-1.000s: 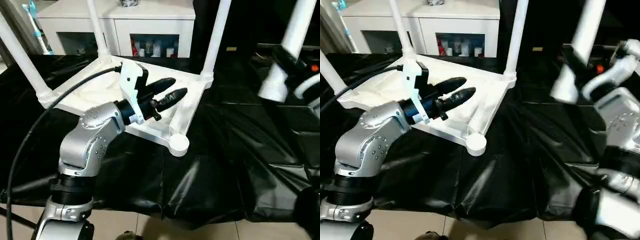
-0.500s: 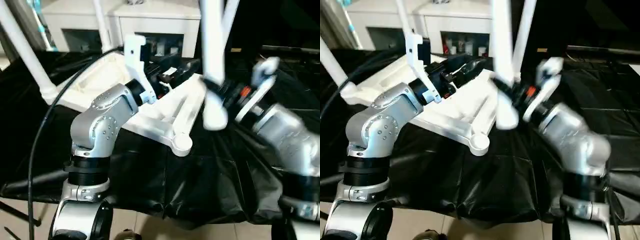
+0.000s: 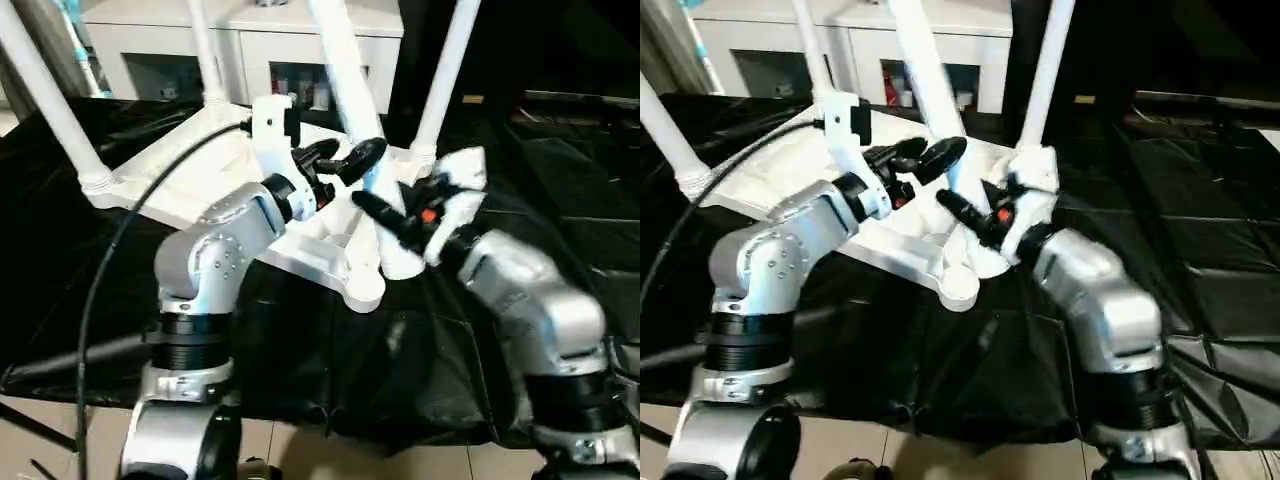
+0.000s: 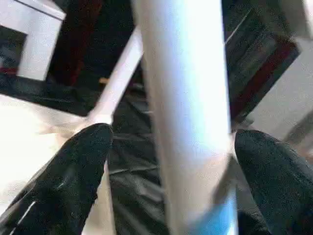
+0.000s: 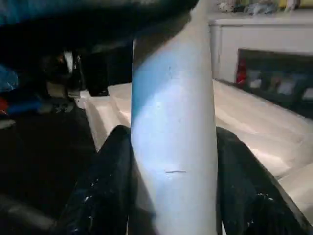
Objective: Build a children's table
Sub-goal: Pick table leg
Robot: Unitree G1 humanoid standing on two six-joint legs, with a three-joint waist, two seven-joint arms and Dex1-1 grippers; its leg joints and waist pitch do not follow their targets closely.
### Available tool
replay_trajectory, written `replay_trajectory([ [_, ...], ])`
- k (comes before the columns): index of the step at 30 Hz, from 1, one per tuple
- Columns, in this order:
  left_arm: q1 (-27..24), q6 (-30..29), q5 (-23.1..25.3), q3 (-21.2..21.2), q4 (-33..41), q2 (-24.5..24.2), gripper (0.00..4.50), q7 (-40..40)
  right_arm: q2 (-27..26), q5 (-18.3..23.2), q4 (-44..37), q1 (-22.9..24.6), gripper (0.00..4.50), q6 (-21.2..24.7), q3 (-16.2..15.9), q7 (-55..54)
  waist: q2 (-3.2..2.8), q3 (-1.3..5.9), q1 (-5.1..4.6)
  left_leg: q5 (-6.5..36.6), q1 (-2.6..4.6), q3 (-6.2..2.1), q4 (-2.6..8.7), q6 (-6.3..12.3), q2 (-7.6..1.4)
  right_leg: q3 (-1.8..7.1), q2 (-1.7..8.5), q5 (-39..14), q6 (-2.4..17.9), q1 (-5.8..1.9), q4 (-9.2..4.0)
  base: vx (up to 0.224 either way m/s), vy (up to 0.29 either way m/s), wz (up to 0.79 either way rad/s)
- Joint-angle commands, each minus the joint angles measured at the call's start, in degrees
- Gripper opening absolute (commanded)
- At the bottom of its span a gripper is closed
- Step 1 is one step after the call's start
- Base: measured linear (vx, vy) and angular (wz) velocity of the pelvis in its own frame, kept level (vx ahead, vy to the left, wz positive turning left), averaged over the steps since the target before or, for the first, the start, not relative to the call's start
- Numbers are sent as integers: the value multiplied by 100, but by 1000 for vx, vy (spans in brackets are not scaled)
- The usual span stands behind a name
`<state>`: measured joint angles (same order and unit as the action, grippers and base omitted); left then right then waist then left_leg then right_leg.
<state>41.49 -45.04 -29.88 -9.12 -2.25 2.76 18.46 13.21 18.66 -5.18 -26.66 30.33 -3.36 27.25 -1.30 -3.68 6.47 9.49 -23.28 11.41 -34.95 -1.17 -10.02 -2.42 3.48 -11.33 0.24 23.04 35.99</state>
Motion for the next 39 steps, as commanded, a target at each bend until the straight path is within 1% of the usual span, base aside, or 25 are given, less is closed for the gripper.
replay_trajectory([
  [1,115,-122,-189,-29,112,63,450,-61,-15,-257,-76,1,184,-265,-142,-124,77,438,-3,886,154,-177,375,-38,-274,242,453,-1052,892,-241,-480,0,0,0],
  [3,89,-194,-283,-58,113,106,450,-87,-50,-446,-11,-1,184,-417,-248,-228,67,437,-6,921,160,-179,375,-39,-274,244,444,-1081,886,-235,-480,0,0,0],
  [4,67,-211,-284,-58,120,118,433,-89,-85,-517,21,4,184,-479,-285,-295,69,435,-12,924,157,-181,381,-32,-275,244,438,-1076,867,-235,-484,0,0,0],
  [6,34,-173,-187,-49,105,124,416,-159,-161,-635,53,-6,184,-570,-377,-405,72,438,-22,918,158,-183,380,-25,-274,245,432,-1010,856,-234,-478,0,0,0],
  [8,15,-122,-123,-55,73,121,413,-246,-192,-746,54,-4,184,-629,-491,-464,60,438,-24,940,160,-188,381,-30,-277,245,437,-1007,846,-238,-477,0,0,0],
  [9,9,-103,-107,-57,58,115,402,-290,-203,-809,62,0,184,-667,-541,-488,63,437,-30,953,156,-190,383,-38,-279,246,436,-1000,834,-240,-478,0,0,0],
  [10,-6,-46,-54,-25,23,84,387,-288,-218,-897,74,1,184,-716,-620,-518,48,436,-31,954,160,-192,386,-39,-276,247,431,-980,823,-241,-476,0,0,0],
  [11,-24,9,16,26,-12,38,373,-309,-246,-960,92,3,184,-759,-669,-552,48,434,-35,971,158,-191,388,-45,-278,248,425,-981,814,-238,-479,0,0,0],
  [13,-61,72,119,128,-53,-40,366,-299,-293,-1029,112,13,184,-802,-720,-590,62,433,-41,988,156,-196,395,-44,-277,251,429,-994,769,-236,-482,0,0,0],
  [14,-79,85,150,169,-62,-66,355,-290,-314,-1054,120,24,184,-820,-732,-603,58,434,-45,1000,160,-192,395,-52,-272,251,426,-1010,764,-236,-479,0,0,0],
  [15,-101,103,146,169,-52,-55,329,-295,-338,-1058,114,38,184,-821,-749,-603,50,438,-46,1006,168,-196,396,-66,-282,251,429,-994,764,-239,-473,0,0,0],
  [17,-133,97,104,170,-9,-38,325,-312,-363,-1091,118,56,184,-854,-788,-623,47,438,-54,1000,165,-194,396,-73,-282,253,427,-907,795,-239,-466,0,0,0],
  [19,-159,103,96,174,17,-22,302,-343,-372,-1115,123,72,184,-876,-801,-648,37,438,-52,988,165,-193,397,-65,-284,251,423,-814,836,-240,-458,0,0,0],
  [20,-167,106,96,177,23,-15,302,-347,-376,-1131,124,76,184,-880,-798,-659,39,438,-49,998,167,-193,395,-68,-284,252,426,-813,838,-239,-460,0,0,0],
  [21,-176,111,96,175,29,-5,282,-357,-388,-1149,133,71,184,-874,-783,-690,40,439,-48,1001,168,-195,397,-72,-285,252,430,-810,840,-242,-459,0,0,0],
  [23,-196,130,78,188,37,9,278,-335,-404,-1189,150,70,184,-883,-763,-721,46,433,-55,1027,168,-190,398,-79,-278,253,425,-845,842,-239,-463,0,0,0],
  [27,-230,177,58,168,57,63,238,-352,-391,-1225,173,69,184,-900,-773,-704,36,440,-65,1006,166,-193,395,-76,-281,254,425,-785,851,-245,-458,0,0,0],
  [29,-246,192,20,148,88,96,233,-363,-393,-1240,186,65,184,-914,-760,-723,41,444,-69,996,167,-191,390,-65,-280,254,428,-735,881,-249,-450,0,0,0],
  [32,-247,215,-10,112,90,107,210,-375,-403,-1250,205,59,184,-920,-756,-740,46,435,-79,1034,166,-189,392,-49,-276,253,424,-794,879,-248,-460,0,0,0],
  [34,-250,235,-13,101,91,107,206,-376,-408,-1261,210,61,184,-925,-764,-733,47,437,-83,1015,165,-189,388,-46,-277,255,426,-806,872,-250,-461,0,0,0],
  [39,-270,280,-55,105,140,128,201,-328,-352,-1391,153,103,184,-1007,-894,-660,46,439,-92,991,163,-186,385,-42,-277,255,424,-747,887,-253,-455,0,0,0],
])
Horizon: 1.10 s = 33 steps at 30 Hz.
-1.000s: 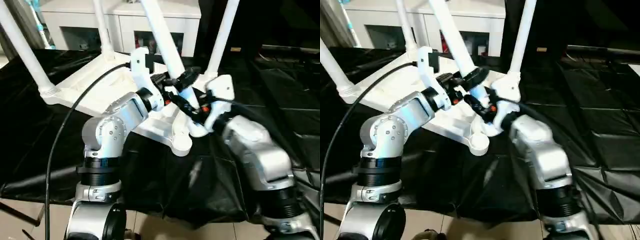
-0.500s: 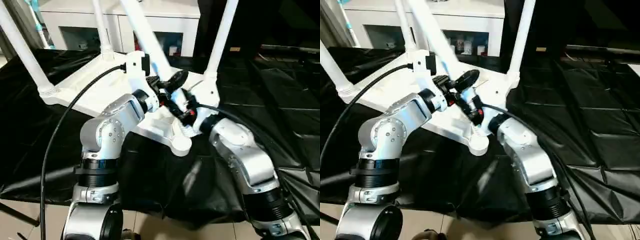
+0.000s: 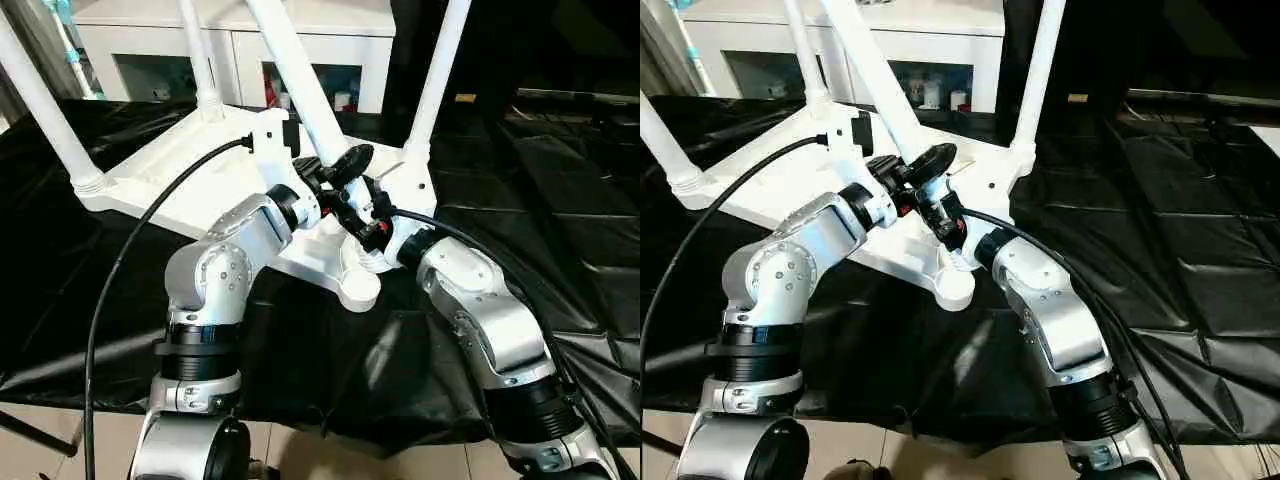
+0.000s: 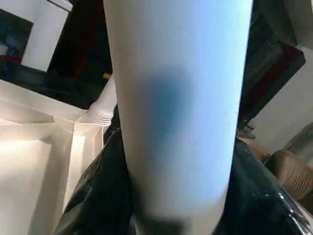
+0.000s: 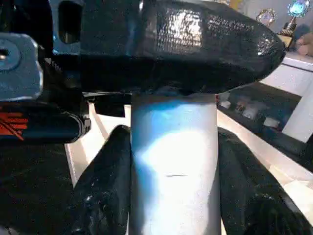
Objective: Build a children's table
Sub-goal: Pick table leg
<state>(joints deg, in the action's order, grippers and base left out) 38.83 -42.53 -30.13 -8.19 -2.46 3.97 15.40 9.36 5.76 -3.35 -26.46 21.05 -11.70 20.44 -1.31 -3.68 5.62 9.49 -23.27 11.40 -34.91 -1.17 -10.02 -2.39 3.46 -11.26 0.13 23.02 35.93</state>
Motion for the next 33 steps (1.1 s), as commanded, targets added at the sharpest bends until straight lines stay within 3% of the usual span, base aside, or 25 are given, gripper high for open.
replay_trajectory([
  [1,-7,30,-41,22,167,7,200,-7,39,-113,-40,88,184,-91,-75,25,49,438,-7,1001,161,-185,381,-41,-275,253,425,-780,893,-253,-449,0,0,0],
  [4,-22,48,-40,55,188,-20,200,25,-48,245,-64,102,254,20,11,265,50,438,-16,998,161,-184,379,-21,-274,254,424,-781,896,-254,-450,0,0,0],
  [10,6,19,23,228,162,-445,196,464,249,474,-162,70,290,199,49,793,46,442,-26,959,169,-193,381,36,-284,246,422,-748,907,-263,-436,0,0,0],
  [14,4,-157,-62,298,206,-777,195,796,608,677,-123,9,317,306,304,1192,46,438,-26,971,178,-180,373,28,-280,251,427,-818,941,-266,-434,0,0,0],
  [16,11,-314,-182,328,228,-1102,195,1174,1116,1194,-319,29,319,691,548,1902,69,443,0,880,177,-177,360,84,-289,254,428,-726,972,-277,-416,0,0,0],
  [22,25,-564,-623,452,333,-1618,193,2174,1429,2174,-181,-208,319,1503,1162,2504,75,456,28,730,180,-170,341,195,-271,238,449,-777,1177,-282,-401,0,0,0],
  [23,71,-692,-789,457,358,-1727,193,2425,1547,2383,-71,-295,319,1750,1185,2720,83,452,27,724,179,-162,340,189,-280,238,444,-775,1190,-273,-400,0,0,0],
  [26,158,-829,-876,498,350,-1840,193,2596,1711,2452,17,-364,319,1907,1062,2987,82,446,37,689,181,-154,327,164,-278,236,442,-775,1248,-270,-392,0,0,0],
  [28,231,-930,-957,499,345,-1873,193,2672,1773,2551,16,-383,319,2041,979,3213,125,446,48,727,188,-148,332,152,-279,236,442,-895,1207,-267,-399,0,0,0],
  [33,270,-888,-1112,481,356,-1882,193,2880,1792,2790,-235,-344,319,2337,786,3508,131,446,82,663,186,-156,334,132,-290,240,453,-945,1137,-265,-398,0,0,0],
])
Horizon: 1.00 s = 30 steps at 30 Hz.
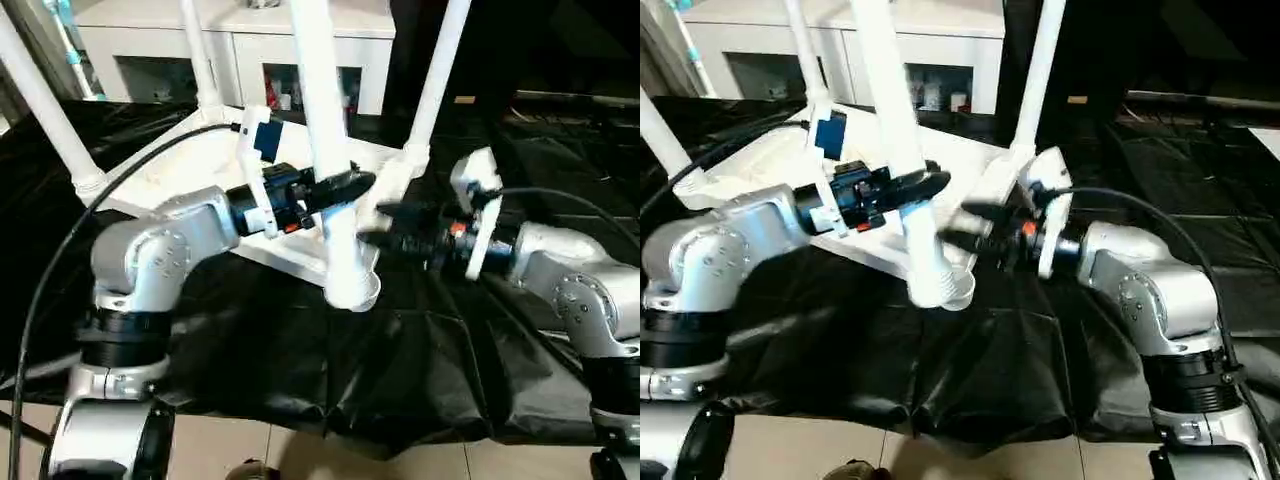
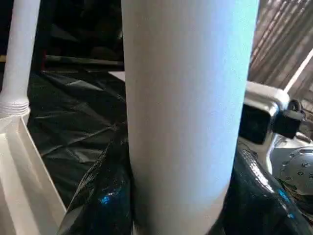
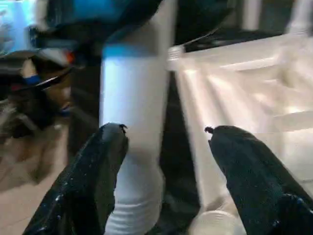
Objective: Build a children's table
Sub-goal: Pick table leg
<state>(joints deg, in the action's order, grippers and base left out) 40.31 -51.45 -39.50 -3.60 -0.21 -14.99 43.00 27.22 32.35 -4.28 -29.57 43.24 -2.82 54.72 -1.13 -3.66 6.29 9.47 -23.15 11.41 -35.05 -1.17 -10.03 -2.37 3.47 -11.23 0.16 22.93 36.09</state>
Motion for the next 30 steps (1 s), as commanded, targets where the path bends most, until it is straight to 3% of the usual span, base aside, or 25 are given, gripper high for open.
replay_trajectory([
  [1,116,73,-214,19,163,15,193,221,-18,210,-159,-60,319,204,-121,71,102,449,27,657,177,-155,344,131,-288,241,460,-952,1135,-254,-417,0,0,0],
  [11,-21,537,-295,321,476,-108,193,1181,-154,411,-101,-173,319,413,-232,240,121,446,47,702,176,-154,359,40,-292,241,468,-1071,1093,-243,-416,0,0,0],
  [16,-53,585,-273,456,503,-229,193,1454,-153,389,-4,-246,319,403,-313,317,86,454,42,714,179,-163,362,-18,-291,241,457,-1015,1066,-239,-402,0,0,0],
  [21,-3,664,-198,545,416,-265,191,1599,-139,371,70,-310,260,418,-368,394,74,458,43,731,179,-161,359,-30,-294,240,457,-890,1131,-247,-392,0,0,0],
  [30,18,882,-43,499,240,-218,191,1431,-242,333,98,-243,206,328,-324,224,54,469,42,773,186,-167,358,-75,-294,238,453,-820,1161,-250,-384,0,0,0],
])
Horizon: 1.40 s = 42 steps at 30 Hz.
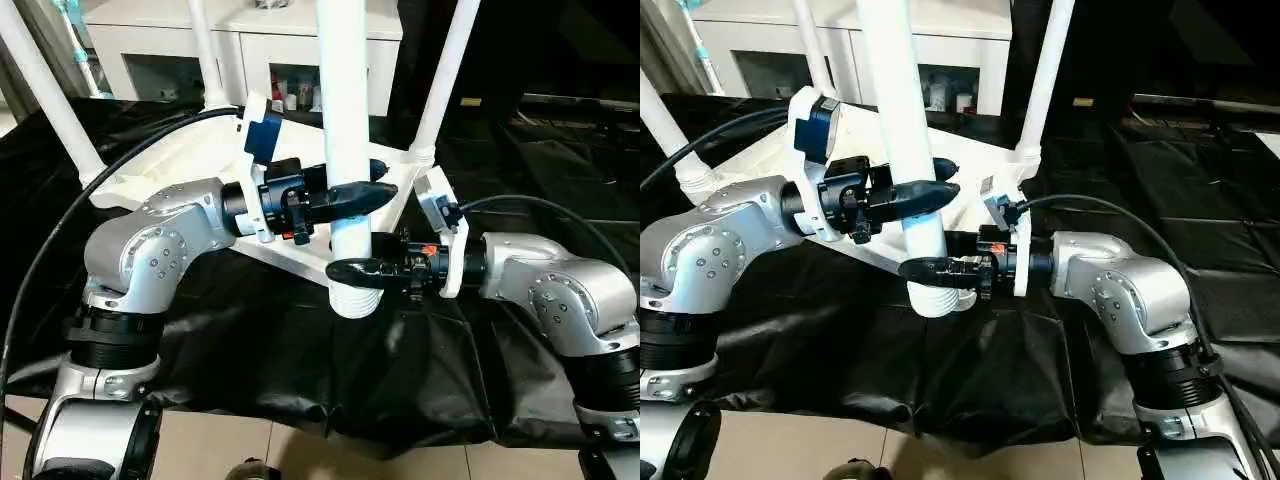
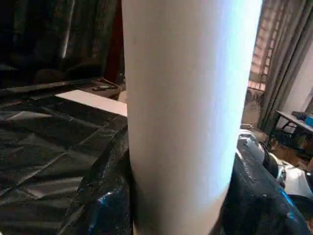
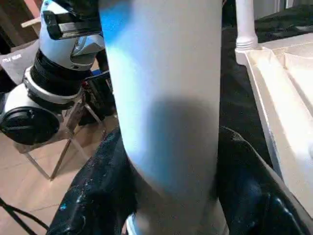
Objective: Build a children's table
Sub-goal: Pick table leg
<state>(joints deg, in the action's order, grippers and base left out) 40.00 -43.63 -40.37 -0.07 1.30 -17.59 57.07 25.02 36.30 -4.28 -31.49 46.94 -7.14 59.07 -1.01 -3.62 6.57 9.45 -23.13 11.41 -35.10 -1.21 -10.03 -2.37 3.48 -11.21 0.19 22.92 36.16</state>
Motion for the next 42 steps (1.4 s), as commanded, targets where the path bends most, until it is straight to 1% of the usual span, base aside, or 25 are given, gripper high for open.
replay_trajectory([
  [1,55,64,83,137,54,41,191,-75,-37,-63,98,-40,203,-49,120,-234,38,466,14,761,184,-168,362,-75,-297,237,454,-768,1175,-250,-381,0,0,0],
  [2,60,30,108,132,30,37,226,-144,-47,-63,97,-34,202,-52,129,-250,40,467,15,757,183,-168,363,-69,-293,236,453,-757,1180,-252,-383,0,0,0],
  [3,85,-73,77,115,-12,41,261,-199,-53,-59,96,-26,200,-57,143,-265,23,468,20,765,186,-170,361,-74,-294,236,453,-752,1186,-250,-381,0,0,0],
  [5,118,-194,-35,81,-39,21,261,-130,-64,-60,86,-7,199,-68,159,-296,33,467,18,780,182,-165,358,-74,-285,237,450,-761,1189,-255,-384,0,0,0],
  [6,138,-123,36,88,-49,5,264,-163,-62,-71,72,7,198,-77,157,-309,11,468,22,782,190,-172,361,-82,-288,233,449,-771,1196,-244,-383,0,0,0],
  [7,153,-56,112,109,-64,-8,264,-195,-57,-87,64,18,198,-89,144,-307,40,469,16,797,186,-166,362,-85,-290,234,450,-754,1200,-256,-388,0,0,0],
  [8,172,2,187,129,-92,-26,274,-221,-52,-118,55,38,196,-110,117,-302,43,469,19,786,184,-173,365,-78,-293,235,452,-741,1195,-260,-385,0,0,0],
  [9,178,7,199,134,-104,-32,302,-222,-49,-131,53,47,195,-119,104,-299,36,472,24,761,184,-174,363,-74,-295,236,453,-713,1190,-260,-378,0,0,0],
  [10,181,5,202,135,-107,-34,305,-224,-47,-137,49,54,195,-123,98,-298,37,467,22,747,183,-169,362,-71,-292,238,458,-708,1186,-257,-381,0,0,0],
  [13,165,-76,98,138,-52,-55,304,-139,-63,-177,73,54,194,-156,67,-322,30,467,22,775,183,-166,359,-81,-288,237,455,-737,1197,-257,-383,0,0,0],
  [15,191,-35,168,104,-144,-2,276,-308,-81,-190,96,45,193,-171,62,-354,33,469,20,766,183,-168,359,-75,-291,236,455,-708,1202,-260,-379,0,0,0],
  [16,194,-21,183,105,-156,1,276,-321,-81,-191,94,46,193,-172,62,-358,37,472,21,768,184,-166,355,-75,-290,237,455,-702,1202,-261,-379,0,0,0],
  [17,199,14,207,108,-178,0,254,-320,-80,-192,92,49,193,-173,62,-363,38,468,20,761,181,-165,356,-67,-285,237,452,-703,1202,-260,-381,0,0,0],
  [18,200,27,215,109,-186,-2,254,-317,-80,-192,91,49,193,-173,62,-364,40,468,19,756,178,-167,357,-60,-286,237,454,-716,1197,-263,-382,0,0,0],
  [20,217,79,237,74,-221,4,229,-303,-75,-210,83,63,193,-179,44,-369,37,469,18,754,182,-167,358,-59,-289,235,451,-725,1192,-259,-381,0,0,0],
  [21,220,79,234,68,-222,6,229,-305,-74,-213,83,64,193,-179,42,-369,44,471,18,748,185,-166,359,-57,-290,233,450,-717,1192,-259,-378,0,0,0],
  [22,241,65,189,15,-222,11,210,-314,-68,-229,79,74,193,-185,20,-365,43,473,24,732,181,-163,353,-64,-291,237,459,-687,1207,-259,-375,0,0,0],
  [25,276,49,125,-50,-220,5,204,-342,-69,-236,59,103,193,-196,-23,-352,58,473,25,706,180,-161,351,-39,-289,237,461,-667,1215,-261,-371,0,0,0],
  [32,283,1,44,-75,-202,-49,195,-279,-81,-257,46,128,193,-220,-72,-349,56,468,22,703,179,-163,353,-21,-289,237,458,-725,1197,-259,-373,0,0,0],
  [35,234,-17,5,-10,-124,-99,195,-114,-79,-415,35,133,193,-428,-132,-355,52,472,22,696,179,-161,348,-23,-286,237,454,-716,1191,-257,-374,0,0,0],
  [36,221,-3,10,14,-107,-114,195,-69,-80,-446,38,132,228,-468,-143,-362,35,469,20,724,180,-163,350,-38,-287,236,455,-758,1178,-249,-380,0,0,0],
  [37,158,102,47,145,-32,-186,194,188,-86,-448,54,126,249,-470,-162,-353,24,470,22,724,182,-169,353,-39,-283,236,455,-764,1172,-254,-382,0,0,0],
  [38,138,135,48,192,-5,-210,193,294,-76,-426,55,119,263,-455,-167,-313,24,472,18,728,182,-168,356,-41,-286,237,453,-757,1169,-255,-381,0,0,0],
  [39,130,194,48,276,14,-238,193,484,-36,-369,30,99,268,-415,-165,-222,12,470,16,750,189,-172,359,-41,-288,234,445,-757,1169,-249,-382,0,0,0],
  [42,147,230,29,312,-2,-230,193,590,-2,-379,19,79,295,-433,-176,-190,8,463,15,838,198,-165,362,-74,-295,237,447,-759,1206,-243,-385,0,0,0],
])
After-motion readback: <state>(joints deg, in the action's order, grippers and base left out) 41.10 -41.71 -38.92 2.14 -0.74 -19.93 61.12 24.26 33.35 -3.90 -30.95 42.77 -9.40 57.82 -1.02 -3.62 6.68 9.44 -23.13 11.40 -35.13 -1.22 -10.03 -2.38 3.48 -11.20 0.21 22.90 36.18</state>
